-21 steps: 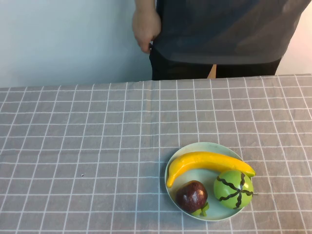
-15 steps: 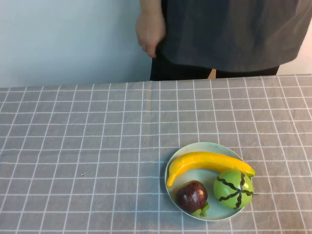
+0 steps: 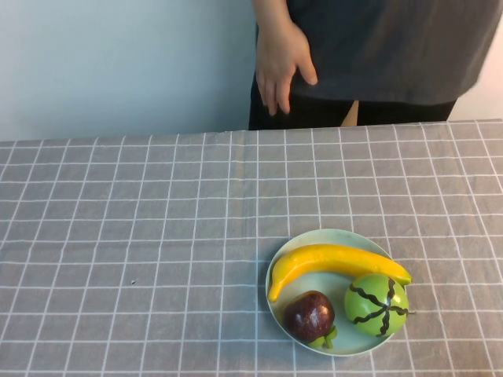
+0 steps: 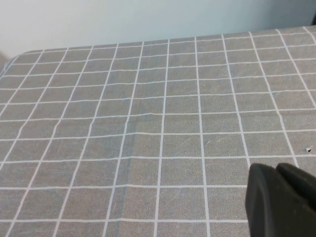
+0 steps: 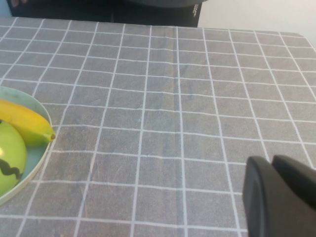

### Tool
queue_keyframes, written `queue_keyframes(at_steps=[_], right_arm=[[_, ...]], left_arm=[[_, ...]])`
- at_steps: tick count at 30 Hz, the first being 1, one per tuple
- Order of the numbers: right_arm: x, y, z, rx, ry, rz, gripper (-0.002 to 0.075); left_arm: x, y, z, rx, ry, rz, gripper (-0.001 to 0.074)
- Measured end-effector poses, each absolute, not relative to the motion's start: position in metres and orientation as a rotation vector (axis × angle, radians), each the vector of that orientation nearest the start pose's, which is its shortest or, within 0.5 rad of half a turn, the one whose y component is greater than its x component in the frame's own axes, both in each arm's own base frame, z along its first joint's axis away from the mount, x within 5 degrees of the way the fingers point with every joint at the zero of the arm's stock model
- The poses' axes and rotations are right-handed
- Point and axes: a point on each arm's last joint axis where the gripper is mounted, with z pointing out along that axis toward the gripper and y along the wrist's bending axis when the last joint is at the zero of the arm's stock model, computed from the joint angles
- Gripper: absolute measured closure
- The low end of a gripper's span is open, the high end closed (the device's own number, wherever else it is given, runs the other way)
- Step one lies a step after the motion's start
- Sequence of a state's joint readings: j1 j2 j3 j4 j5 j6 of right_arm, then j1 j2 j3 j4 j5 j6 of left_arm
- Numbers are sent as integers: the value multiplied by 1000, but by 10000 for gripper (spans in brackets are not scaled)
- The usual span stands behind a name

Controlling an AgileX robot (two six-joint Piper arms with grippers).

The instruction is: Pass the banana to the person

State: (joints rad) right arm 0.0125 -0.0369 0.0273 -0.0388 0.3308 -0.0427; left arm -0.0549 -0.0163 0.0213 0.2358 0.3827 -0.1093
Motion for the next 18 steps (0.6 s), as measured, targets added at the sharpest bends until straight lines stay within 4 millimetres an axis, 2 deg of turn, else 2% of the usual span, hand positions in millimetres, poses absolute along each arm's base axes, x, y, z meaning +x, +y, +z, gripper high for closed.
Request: queue_keyframes(at_steps=[13, 18], right_arm=[[53, -2, 177, -115, 1793, -122, 732], [53, 0, 181, -55, 1752, -36, 732]], left_arm=[[52, 5, 173, 93, 1860, 119, 739], [52, 5, 173, 93, 1860, 119, 739]])
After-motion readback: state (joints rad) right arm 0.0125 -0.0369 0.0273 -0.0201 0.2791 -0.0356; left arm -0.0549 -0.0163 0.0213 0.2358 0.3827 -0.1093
